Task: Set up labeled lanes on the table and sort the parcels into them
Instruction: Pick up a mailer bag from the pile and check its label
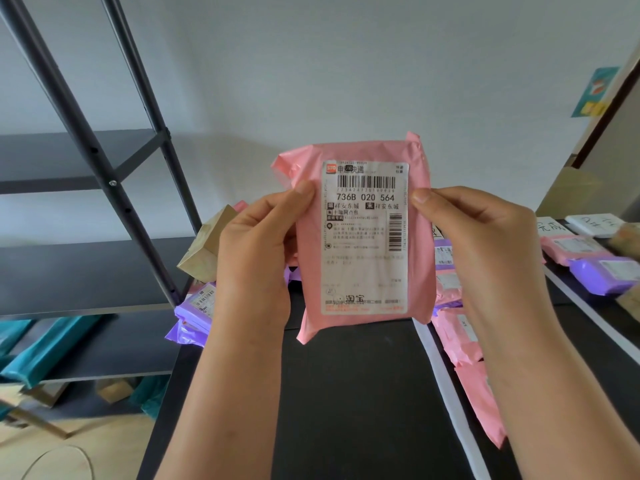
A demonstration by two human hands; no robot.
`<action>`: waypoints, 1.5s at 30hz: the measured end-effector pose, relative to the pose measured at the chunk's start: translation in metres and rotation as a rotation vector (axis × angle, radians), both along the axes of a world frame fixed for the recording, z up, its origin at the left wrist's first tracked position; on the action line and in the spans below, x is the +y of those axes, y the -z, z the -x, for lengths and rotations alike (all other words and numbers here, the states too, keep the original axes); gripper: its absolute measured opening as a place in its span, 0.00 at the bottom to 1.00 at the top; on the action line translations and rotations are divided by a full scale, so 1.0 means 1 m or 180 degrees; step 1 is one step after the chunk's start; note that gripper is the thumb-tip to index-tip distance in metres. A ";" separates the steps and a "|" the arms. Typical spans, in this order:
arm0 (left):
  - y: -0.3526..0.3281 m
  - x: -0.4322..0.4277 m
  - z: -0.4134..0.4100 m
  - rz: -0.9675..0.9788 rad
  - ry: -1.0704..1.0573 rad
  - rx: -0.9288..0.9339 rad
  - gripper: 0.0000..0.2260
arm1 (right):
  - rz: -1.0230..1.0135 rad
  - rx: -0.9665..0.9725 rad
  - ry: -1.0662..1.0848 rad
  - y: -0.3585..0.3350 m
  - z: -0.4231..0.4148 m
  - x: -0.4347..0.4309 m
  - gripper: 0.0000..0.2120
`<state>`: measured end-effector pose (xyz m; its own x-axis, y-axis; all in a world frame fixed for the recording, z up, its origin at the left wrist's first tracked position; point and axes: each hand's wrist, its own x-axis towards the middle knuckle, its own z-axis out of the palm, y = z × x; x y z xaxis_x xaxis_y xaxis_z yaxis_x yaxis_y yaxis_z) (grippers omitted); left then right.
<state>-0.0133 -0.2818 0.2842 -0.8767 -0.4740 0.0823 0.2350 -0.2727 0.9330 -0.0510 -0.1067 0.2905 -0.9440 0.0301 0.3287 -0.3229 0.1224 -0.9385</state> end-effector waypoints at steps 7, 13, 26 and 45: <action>0.002 0.000 0.000 -0.0054 0.0010 -0.0006 0.08 | -0.0028 0.0043 -0.0068 0.005 0.003 -0.001 0.09; 0.010 -0.001 0.002 -0.0129 -0.0092 -0.0075 0.09 | -0.0353 -0.0136 -0.0291 0.009 0.005 0.001 0.07; 0.056 0.025 0.029 0.0040 0.0444 -0.0656 0.12 | -0.0647 -0.0646 0.0592 0.048 -0.013 0.027 0.06; 0.105 0.223 -0.016 0.0910 0.2271 -0.1308 0.08 | -0.0061 -0.1254 0.2021 0.097 -0.111 0.219 0.05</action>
